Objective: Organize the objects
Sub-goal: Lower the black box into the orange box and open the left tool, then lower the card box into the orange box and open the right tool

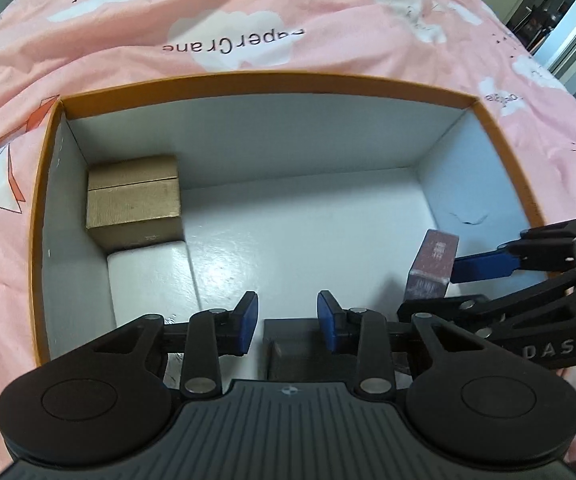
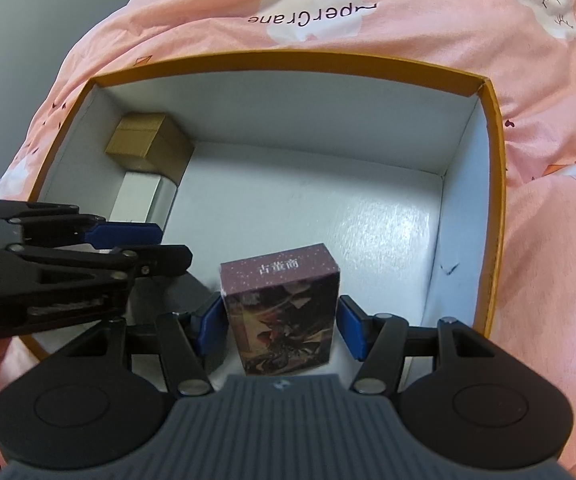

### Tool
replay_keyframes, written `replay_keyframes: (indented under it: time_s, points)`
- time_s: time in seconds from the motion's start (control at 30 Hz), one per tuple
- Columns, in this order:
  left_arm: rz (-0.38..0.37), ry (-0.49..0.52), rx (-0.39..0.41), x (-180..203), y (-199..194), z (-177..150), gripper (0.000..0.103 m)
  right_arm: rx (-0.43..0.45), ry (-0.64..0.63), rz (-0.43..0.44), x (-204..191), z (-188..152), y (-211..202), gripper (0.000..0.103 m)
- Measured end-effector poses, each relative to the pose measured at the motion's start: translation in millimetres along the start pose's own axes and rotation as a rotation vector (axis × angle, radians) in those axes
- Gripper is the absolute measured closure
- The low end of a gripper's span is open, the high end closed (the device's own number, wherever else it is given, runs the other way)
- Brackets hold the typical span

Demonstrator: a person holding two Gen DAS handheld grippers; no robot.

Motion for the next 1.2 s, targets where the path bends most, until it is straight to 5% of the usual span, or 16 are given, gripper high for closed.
replay_keyframes:
  time_s: [0.7, 0.97, 1.2]
  points:
    - [-0.016, 0.072, 0.010, -1, -3, -3, 0.064, -0.075, 0.195, 0.052, 15, 1, 29, 0.043]
    - [-0.009, 0.146, -0.041, 7, 8, -1, 0.064, -0.115, 0.195, 0.064, 15, -8, 36, 0.072]
    - [-0.023, 0.157, -0.085, 6, 8, -6, 0.064, -0.140, 0.201, 0.099, 9, -17, 42, 0.074]
Point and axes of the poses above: each gripper's, at about its wrist camera, not at the fingertips, and y roughly the way its jaws point, x to its right, z to its top, the point moved 5 cm from there along y, roughly the way its jaws point, and after that the axes turned 9 degrees about z, right-handed, at the moved point
